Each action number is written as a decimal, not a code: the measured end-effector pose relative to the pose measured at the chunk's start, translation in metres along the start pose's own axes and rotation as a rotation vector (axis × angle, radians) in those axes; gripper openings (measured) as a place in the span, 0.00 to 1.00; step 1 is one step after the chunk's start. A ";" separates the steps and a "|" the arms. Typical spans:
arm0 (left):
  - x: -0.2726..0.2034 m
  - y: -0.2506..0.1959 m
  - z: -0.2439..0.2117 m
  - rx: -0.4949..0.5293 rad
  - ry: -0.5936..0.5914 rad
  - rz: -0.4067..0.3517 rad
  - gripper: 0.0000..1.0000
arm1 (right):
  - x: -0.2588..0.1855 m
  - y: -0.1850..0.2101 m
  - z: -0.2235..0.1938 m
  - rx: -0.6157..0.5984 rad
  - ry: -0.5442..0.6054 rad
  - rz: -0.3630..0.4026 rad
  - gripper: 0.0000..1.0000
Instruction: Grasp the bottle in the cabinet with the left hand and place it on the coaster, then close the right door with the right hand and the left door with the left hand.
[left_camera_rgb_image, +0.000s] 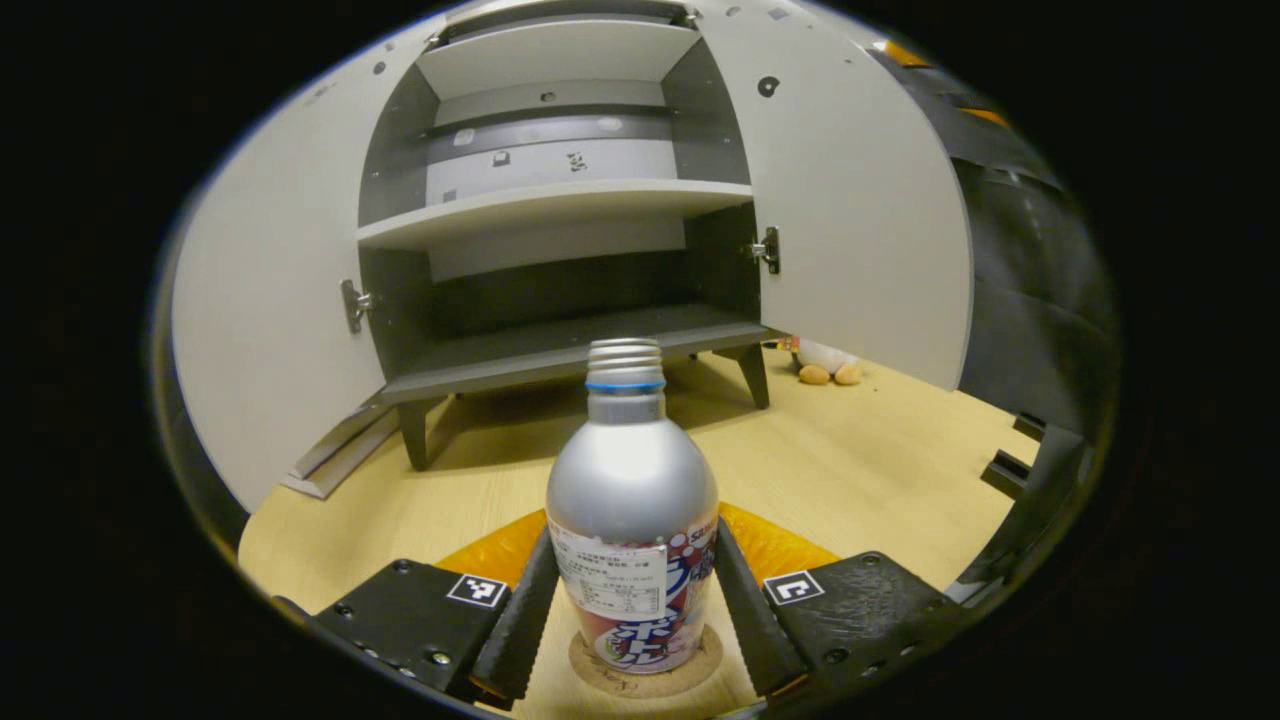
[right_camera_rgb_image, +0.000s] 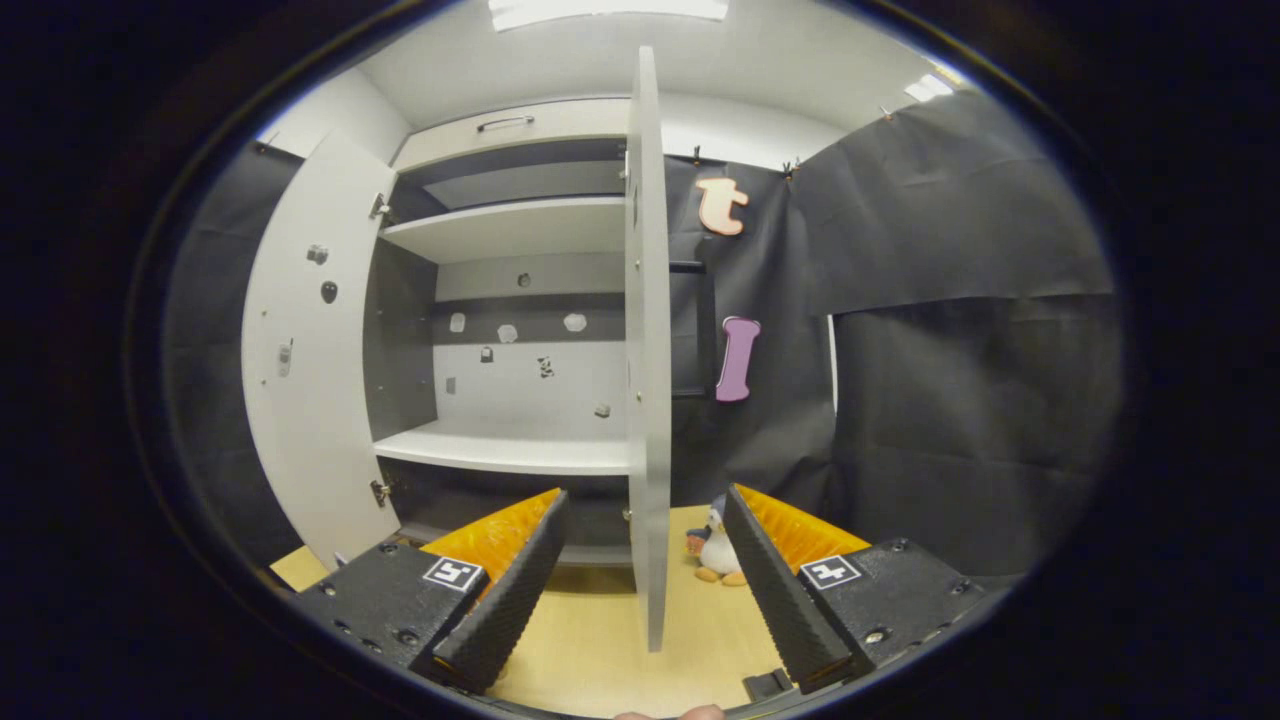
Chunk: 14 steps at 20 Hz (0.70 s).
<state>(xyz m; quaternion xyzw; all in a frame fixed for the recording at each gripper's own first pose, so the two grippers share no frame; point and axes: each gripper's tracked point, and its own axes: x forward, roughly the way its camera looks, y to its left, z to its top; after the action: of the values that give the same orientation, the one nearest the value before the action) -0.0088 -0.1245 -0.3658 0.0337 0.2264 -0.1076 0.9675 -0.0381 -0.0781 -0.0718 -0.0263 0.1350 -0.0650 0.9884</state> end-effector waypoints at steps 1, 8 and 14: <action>-0.001 0.001 -0.004 0.013 0.024 -0.001 0.75 | 0.001 -0.002 -0.003 0.003 0.005 -0.001 1.00; -0.018 0.011 -0.042 0.013 0.147 0.013 0.83 | 0.006 -0.016 -0.001 0.020 -0.013 -0.022 1.00; -0.028 0.017 -0.038 0.035 0.170 0.020 0.94 | 0.015 -0.032 0.002 0.031 -0.024 -0.032 1.00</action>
<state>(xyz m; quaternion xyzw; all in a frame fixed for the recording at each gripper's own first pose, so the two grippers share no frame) -0.0456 -0.0987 -0.3868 0.0620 0.3056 -0.0985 0.9450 -0.0265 -0.1117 -0.0716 -0.0139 0.1216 -0.0826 0.9890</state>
